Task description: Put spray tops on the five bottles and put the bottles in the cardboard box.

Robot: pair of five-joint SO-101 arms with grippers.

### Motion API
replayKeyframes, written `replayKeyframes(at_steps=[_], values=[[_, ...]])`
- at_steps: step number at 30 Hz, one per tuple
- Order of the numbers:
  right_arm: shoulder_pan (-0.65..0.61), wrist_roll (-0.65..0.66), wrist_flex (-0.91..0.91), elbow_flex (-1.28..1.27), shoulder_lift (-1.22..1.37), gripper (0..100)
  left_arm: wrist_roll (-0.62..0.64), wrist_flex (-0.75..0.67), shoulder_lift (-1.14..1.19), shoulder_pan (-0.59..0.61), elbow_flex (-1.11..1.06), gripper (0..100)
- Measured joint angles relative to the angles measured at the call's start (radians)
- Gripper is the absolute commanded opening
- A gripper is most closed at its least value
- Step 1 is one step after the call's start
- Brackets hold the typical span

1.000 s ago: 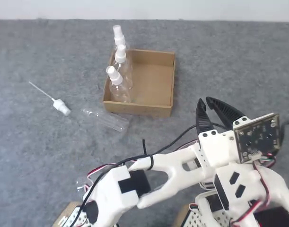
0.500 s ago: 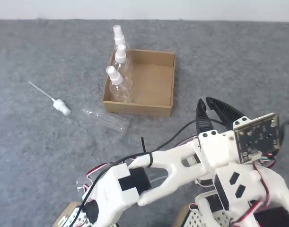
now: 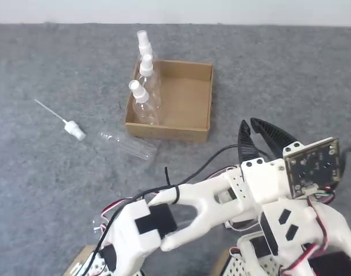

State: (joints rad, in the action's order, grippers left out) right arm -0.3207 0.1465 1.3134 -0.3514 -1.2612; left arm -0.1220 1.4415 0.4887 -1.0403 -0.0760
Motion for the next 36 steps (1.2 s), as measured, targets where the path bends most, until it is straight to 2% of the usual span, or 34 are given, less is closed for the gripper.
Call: replayKeyframes(at_steps=[8,18,22,29,36], values=[[0.000,0.002,0.000,0.034,-0.002,1.3,0.026,-0.106,-0.249,0.014,-0.313,1],[0.002,0.002,-0.003,0.034,-0.002,1.3,0.032,-0.123,-0.675,0.195,-0.582,1],[0.000,0.002,-0.011,0.034,-0.002,1.3,0.014,-0.124,-0.848,0.279,-0.629,1],[0.002,0.002,-0.011,0.034,-0.002,1.3,-0.025,-0.124,-1.152,0.514,-0.635,1],[0.002,0.002,-0.037,-0.018,-0.002,1.3,-0.028,-0.124,-1.413,0.644,-0.635,1]])
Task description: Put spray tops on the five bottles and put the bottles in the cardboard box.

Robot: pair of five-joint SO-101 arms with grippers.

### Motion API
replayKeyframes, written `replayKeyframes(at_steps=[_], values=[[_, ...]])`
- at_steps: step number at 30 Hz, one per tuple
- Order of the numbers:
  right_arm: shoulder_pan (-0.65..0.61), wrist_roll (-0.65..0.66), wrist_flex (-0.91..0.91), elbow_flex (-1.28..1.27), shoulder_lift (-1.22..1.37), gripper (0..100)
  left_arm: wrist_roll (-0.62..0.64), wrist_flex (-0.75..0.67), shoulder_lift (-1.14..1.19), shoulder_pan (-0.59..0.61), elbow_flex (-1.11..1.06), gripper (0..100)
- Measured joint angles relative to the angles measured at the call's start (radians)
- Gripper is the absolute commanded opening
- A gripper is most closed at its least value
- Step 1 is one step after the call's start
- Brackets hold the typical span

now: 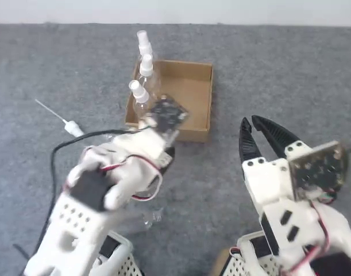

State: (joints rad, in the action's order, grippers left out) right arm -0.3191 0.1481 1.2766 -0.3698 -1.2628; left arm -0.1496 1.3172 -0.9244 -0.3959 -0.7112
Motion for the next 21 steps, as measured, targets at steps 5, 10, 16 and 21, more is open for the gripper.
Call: replayKeyframes(at_steps=[5,10,16,21], values=[[-0.012,0.000,-0.061,-0.137,0.002,1.3,0.026,0.000,-0.109,0.118,0.000,1],[-0.144,0.000,-0.075,-0.235,0.003,1.6,0.075,-0.028,-0.173,0.256,0.000,1],[-0.287,0.000,-0.075,-0.269,0.066,1.7,0.163,-0.051,-0.242,0.497,0.000,1],[-0.402,0.000,-0.091,-0.270,0.269,1.7,0.219,-0.054,-0.284,0.661,0.000,1]])
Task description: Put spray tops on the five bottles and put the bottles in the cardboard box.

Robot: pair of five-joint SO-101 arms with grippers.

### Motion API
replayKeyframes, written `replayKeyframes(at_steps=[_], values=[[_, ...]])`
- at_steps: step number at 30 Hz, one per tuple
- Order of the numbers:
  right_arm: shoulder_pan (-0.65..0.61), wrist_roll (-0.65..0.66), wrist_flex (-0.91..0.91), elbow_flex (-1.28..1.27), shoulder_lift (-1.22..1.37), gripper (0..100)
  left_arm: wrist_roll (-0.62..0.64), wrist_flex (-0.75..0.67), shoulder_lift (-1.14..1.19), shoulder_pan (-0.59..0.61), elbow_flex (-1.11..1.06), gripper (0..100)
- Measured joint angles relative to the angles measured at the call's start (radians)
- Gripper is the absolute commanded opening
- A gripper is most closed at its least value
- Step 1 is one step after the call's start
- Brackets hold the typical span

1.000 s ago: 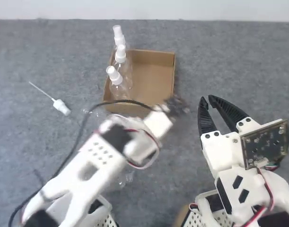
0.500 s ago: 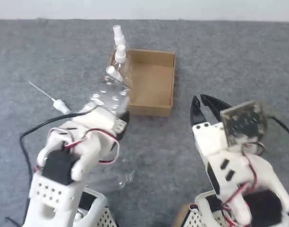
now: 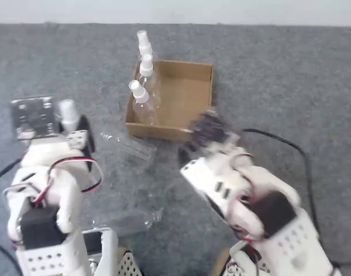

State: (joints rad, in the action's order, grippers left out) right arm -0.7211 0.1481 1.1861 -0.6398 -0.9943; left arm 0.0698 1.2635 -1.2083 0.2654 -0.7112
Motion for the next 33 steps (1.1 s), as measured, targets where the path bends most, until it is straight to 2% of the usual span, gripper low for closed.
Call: replayKeyframes(at_steps=[6,13,19,27,33], values=[[-0.083,0.000,-0.002,0.032,0.209,2.7,0.009,0.000,-0.028,0.129,0.000,1],[-0.143,0.000,-0.002,0.121,0.428,19.4,0.034,0.000,-0.032,0.252,-0.003,1],[-0.195,0.000,-0.003,0.267,0.640,21.3,0.034,-0.026,-0.032,0.351,-0.012,1],[-0.193,0.103,-0.003,0.514,0.967,21.3,0.034,-0.028,-0.032,0.373,-0.012,1],[-0.195,0.115,-0.003,0.694,1.183,21.3,0.034,-0.028,-0.032,0.371,-0.012,1]])
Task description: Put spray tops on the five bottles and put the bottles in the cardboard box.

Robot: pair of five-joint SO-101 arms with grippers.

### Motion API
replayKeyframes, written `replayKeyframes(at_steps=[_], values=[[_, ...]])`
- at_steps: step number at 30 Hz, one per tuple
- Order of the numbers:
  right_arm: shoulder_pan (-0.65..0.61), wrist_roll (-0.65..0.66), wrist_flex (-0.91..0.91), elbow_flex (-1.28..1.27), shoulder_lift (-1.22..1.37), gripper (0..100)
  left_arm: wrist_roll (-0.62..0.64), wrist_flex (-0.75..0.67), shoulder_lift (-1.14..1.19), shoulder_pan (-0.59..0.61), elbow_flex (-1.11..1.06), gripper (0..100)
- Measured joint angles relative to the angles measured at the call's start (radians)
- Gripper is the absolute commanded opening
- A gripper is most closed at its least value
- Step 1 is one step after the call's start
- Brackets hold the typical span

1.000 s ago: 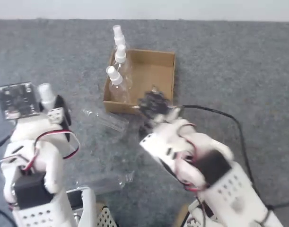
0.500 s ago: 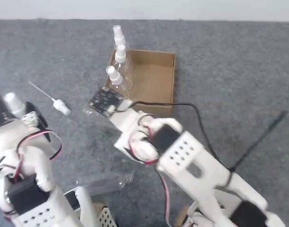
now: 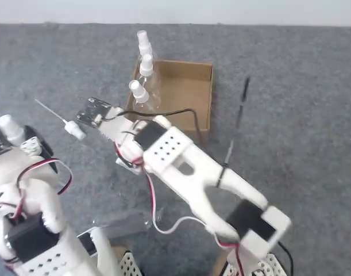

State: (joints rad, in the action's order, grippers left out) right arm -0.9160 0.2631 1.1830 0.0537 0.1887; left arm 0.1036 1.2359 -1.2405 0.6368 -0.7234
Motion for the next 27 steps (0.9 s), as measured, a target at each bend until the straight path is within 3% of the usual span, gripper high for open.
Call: replayKeyframes(at_steps=[13,27], values=[[0.000,0.002,0.000,0.239,0.302,21.0,0.000,0.000,0.000,0.000,0.000,1],[0.003,0.068,0.005,0.310,0.428,20.9,0.002,0.000,0.000,0.000,0.000,1]])
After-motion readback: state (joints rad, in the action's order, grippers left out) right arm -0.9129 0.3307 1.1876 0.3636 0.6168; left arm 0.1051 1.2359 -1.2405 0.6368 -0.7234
